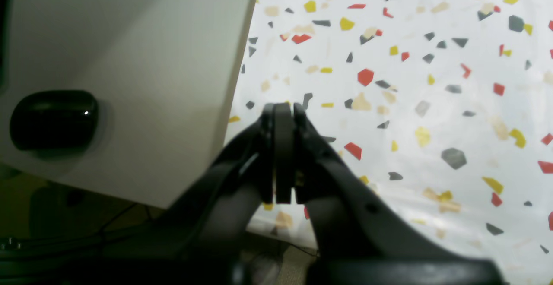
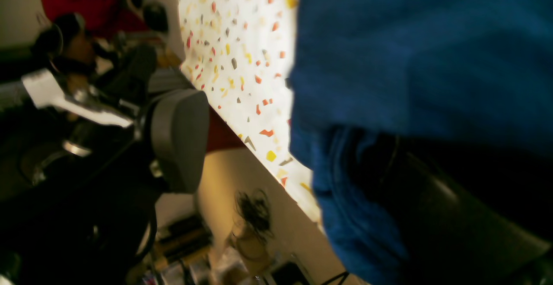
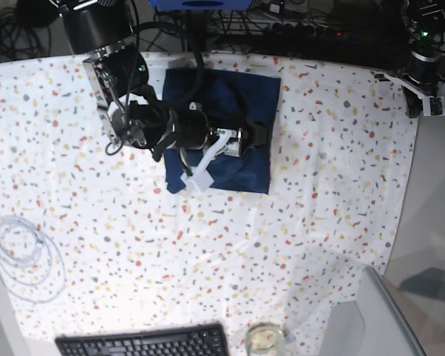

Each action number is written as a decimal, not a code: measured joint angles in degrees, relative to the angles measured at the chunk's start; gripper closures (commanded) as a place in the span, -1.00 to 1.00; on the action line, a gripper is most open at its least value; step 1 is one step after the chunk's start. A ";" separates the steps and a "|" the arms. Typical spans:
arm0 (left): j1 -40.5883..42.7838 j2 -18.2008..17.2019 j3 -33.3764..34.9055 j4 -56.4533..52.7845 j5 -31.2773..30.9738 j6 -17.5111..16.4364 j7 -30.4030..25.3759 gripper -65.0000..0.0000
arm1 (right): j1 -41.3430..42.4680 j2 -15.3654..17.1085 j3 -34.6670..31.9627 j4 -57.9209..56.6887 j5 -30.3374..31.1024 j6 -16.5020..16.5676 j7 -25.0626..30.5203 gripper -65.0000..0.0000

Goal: Layout the t-shirt on the table in an organized manner, then fold the t-shirt properly
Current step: 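Carry the folded bundle with the right gripper and lay it flat, then release the shirt and lift the right gripper away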

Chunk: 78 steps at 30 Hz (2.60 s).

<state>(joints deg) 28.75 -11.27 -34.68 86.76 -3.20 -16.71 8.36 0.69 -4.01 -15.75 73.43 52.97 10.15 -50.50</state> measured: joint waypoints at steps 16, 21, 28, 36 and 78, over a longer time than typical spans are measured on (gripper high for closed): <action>-0.35 -0.17 -0.07 -0.04 0.00 0.00 3.08 1.00 | 7.39 0.74 -17.53 0.07 0.20 -5.70 0.00 -0.47; -0.70 -0.15 -0.07 -0.07 0.00 0.00 3.58 1.00 | 10.03 0.79 -23.82 3.08 -0.59 -9.97 -0.28 -0.47; -1.73 -0.17 -0.15 -0.72 0.20 0.04 3.48 1.00 | 15.30 4.72 -29.57 18.75 0.70 -23.10 -1.38 -0.47; -1.75 -0.24 -0.17 -0.92 0.20 0.04 3.48 1.00 | 6.64 14.08 -16.55 24.37 0.07 -28.33 2.01 0.45; -1.49 0.17 0.33 -0.59 0.31 0.00 3.72 1.00 | 0.48 20.83 -22.25 22.95 0.63 -32.83 3.17 1.00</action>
<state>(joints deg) 27.27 -11.09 -34.35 86.17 -2.90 -16.71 12.08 1.17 16.82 -38.00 96.38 53.60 -22.68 -47.33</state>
